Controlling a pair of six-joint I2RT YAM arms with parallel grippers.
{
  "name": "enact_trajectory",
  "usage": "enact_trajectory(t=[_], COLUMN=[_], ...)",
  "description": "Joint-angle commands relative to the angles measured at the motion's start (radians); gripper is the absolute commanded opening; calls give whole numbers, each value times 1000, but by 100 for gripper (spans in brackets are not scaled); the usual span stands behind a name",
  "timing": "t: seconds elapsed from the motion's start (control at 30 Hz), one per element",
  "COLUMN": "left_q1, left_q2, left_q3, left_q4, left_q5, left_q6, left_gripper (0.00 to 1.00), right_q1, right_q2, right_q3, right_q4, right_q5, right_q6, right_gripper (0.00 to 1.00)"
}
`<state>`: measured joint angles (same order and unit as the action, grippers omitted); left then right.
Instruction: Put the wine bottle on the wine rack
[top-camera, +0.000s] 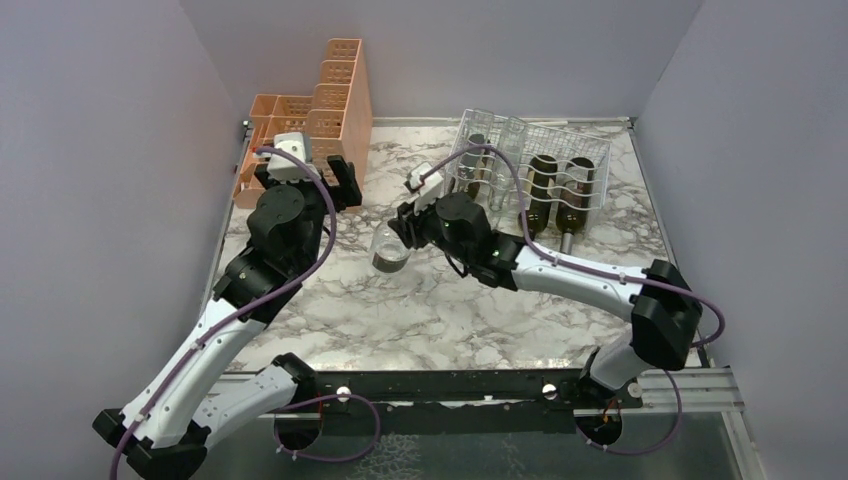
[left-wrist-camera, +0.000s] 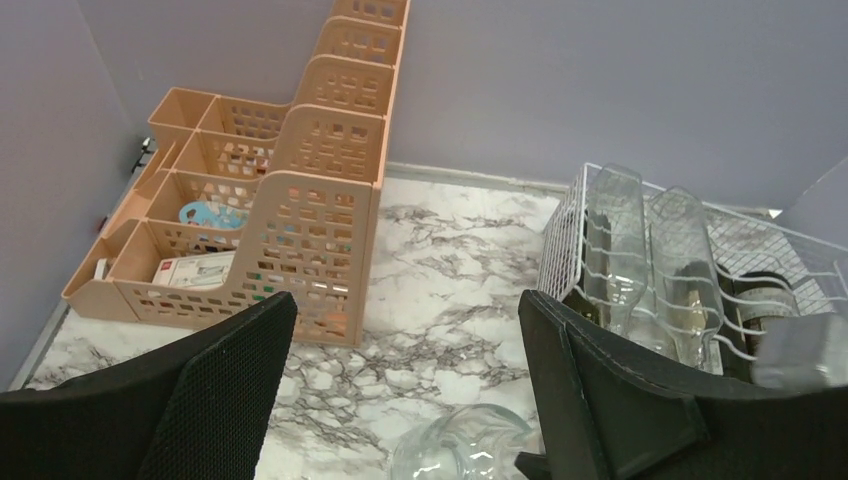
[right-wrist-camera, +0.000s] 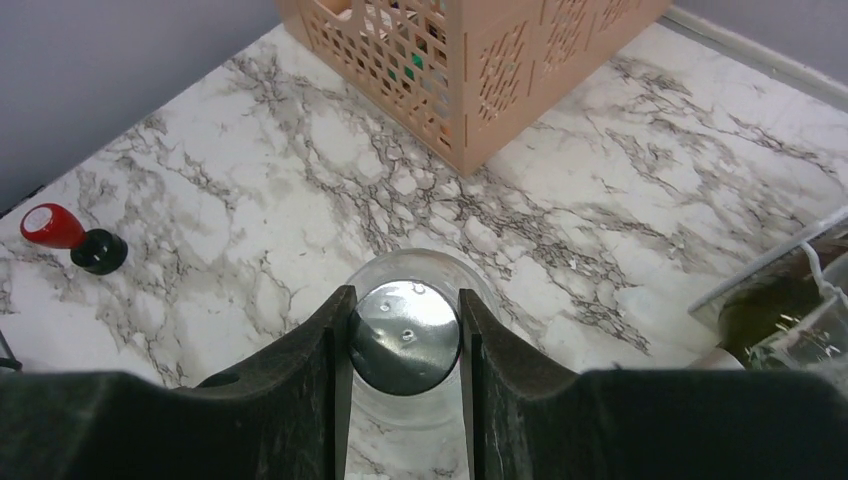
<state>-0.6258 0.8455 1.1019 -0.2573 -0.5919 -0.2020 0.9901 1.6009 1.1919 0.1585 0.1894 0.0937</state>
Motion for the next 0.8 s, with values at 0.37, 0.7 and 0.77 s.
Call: enact_trajectory(t=[0.37, 0.7, 0.77], left_q1=[0, 7, 17], left_q2=[199, 327, 353], left_q3=[-240, -312, -313], left_q4=[-1, 72, 58], left_q5=[381, 420, 404], left_q6=[-215, -250, -241], left_gripper=[90, 93, 93], right_q1=[5, 4, 3], right_q2=[-345, -420, -410], right_q3=[-408, -524, -528], right_q4=[-190, -264, -277], right_q5=[-70, -174, -188], right_q6=[186, 223, 208], right_gripper=[1, 1, 1])
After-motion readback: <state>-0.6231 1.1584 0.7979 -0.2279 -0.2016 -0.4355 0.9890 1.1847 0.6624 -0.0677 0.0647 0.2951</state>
